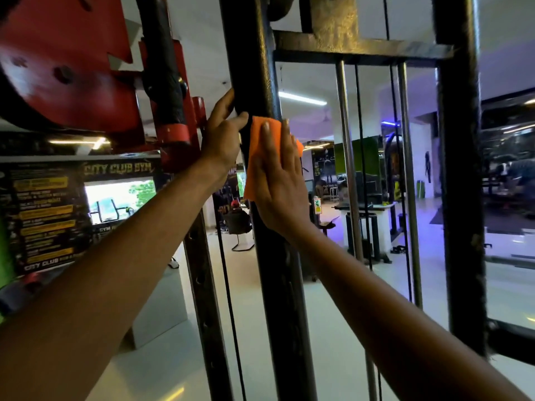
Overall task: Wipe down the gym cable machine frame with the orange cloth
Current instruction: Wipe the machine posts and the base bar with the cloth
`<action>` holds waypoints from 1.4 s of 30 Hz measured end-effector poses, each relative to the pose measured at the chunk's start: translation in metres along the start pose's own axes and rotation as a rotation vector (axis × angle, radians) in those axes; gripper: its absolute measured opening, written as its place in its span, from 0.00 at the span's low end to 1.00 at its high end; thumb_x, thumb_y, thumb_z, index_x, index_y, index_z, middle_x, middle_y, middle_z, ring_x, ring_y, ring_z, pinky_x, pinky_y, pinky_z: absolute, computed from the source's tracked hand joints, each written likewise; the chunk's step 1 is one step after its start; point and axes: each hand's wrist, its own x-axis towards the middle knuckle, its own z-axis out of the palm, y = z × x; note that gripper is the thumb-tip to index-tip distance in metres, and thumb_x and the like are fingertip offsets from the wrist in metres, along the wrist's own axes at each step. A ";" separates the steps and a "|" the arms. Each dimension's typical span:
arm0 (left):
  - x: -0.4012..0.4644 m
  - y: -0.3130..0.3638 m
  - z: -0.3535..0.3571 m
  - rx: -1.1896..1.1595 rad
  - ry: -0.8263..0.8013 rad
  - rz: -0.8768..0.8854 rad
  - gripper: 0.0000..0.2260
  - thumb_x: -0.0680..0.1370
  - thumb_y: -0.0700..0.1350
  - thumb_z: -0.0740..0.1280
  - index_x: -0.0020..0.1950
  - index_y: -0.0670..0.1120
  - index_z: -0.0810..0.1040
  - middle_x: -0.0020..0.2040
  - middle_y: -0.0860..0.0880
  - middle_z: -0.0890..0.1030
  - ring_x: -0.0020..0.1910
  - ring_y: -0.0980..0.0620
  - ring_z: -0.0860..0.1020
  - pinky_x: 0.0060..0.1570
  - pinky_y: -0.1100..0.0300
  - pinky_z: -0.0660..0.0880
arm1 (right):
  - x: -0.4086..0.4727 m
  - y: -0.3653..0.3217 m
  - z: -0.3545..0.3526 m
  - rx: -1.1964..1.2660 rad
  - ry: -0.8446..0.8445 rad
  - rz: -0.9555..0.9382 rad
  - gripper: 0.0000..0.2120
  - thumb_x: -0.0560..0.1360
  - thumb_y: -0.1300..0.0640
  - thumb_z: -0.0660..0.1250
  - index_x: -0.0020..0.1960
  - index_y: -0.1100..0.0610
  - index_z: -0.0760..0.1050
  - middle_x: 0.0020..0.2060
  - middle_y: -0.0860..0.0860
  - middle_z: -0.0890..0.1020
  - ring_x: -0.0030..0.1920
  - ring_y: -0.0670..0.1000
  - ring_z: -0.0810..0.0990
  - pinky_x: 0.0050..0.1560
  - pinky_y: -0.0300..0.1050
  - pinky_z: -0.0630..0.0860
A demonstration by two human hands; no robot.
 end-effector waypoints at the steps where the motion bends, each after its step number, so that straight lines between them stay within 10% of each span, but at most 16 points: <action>1: -0.001 -0.001 0.000 -0.003 -0.003 -0.009 0.22 0.87 0.41 0.62 0.82 0.52 0.70 0.75 0.54 0.77 0.70 0.60 0.77 0.66 0.58 0.79 | -0.016 0.002 0.000 -0.017 0.002 -0.013 0.31 0.90 0.46 0.53 0.90 0.50 0.48 0.89 0.51 0.42 0.87 0.48 0.36 0.78 0.73 0.67; 10: -0.015 0.003 0.002 -0.038 0.024 -0.112 0.17 0.90 0.47 0.55 0.77 0.57 0.74 0.64 0.61 0.81 0.66 0.57 0.79 0.52 0.64 0.80 | 0.002 0.007 0.000 0.008 -0.026 0.029 0.32 0.89 0.41 0.51 0.89 0.44 0.45 0.89 0.47 0.41 0.88 0.58 0.45 0.73 0.73 0.73; 20: -0.014 0.001 0.002 0.054 -0.017 -0.082 0.16 0.89 0.47 0.57 0.71 0.62 0.76 0.70 0.54 0.82 0.71 0.48 0.79 0.73 0.41 0.74 | -0.067 0.023 -0.001 -0.083 -0.050 -0.091 0.32 0.89 0.45 0.54 0.88 0.58 0.53 0.88 0.59 0.44 0.88 0.63 0.40 0.84 0.73 0.45; 42: -0.040 -0.018 -0.002 0.095 -0.018 -0.220 0.26 0.86 0.47 0.66 0.83 0.60 0.66 0.73 0.59 0.79 0.72 0.55 0.78 0.64 0.46 0.79 | -0.110 0.027 -0.003 0.108 -0.034 -0.040 0.30 0.89 0.55 0.60 0.88 0.59 0.54 0.88 0.58 0.47 0.88 0.61 0.44 0.83 0.70 0.56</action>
